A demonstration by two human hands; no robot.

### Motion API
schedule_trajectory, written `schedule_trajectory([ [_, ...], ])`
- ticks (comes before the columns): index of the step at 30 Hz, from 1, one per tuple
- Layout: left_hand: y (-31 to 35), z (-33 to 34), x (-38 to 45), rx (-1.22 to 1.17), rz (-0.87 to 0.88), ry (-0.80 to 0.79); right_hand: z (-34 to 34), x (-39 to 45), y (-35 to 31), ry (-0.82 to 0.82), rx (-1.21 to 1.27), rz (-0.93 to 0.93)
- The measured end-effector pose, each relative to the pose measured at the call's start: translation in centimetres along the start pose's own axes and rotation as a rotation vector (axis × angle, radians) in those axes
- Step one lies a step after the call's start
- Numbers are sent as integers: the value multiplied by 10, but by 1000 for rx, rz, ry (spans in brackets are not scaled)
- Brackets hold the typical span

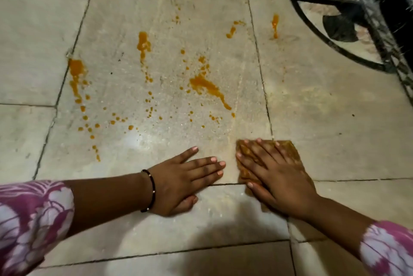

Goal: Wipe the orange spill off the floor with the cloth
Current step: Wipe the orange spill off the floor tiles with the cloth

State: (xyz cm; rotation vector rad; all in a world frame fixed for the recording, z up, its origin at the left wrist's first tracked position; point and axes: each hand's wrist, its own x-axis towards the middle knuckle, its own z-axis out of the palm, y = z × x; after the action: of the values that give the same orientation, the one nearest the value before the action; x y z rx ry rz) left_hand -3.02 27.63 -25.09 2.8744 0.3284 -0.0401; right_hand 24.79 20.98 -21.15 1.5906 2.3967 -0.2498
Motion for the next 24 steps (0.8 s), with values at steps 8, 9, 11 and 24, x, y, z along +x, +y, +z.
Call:
schedule_trajectory([
  [8, 9, 11, 0, -29, -91, 97, -5, 31, 61, 136, 211, 475],
  [9, 12, 11, -2, -22, -114, 104, -7, 49, 57, 172, 223, 506],
  [11, 18, 11, -7, 1, -186, 125, -14, 77, 38, 216, 232, 482],
  [24, 46, 17, -43, -58, -694, 221, 3, 2, 16, 142, 128, 460],
])
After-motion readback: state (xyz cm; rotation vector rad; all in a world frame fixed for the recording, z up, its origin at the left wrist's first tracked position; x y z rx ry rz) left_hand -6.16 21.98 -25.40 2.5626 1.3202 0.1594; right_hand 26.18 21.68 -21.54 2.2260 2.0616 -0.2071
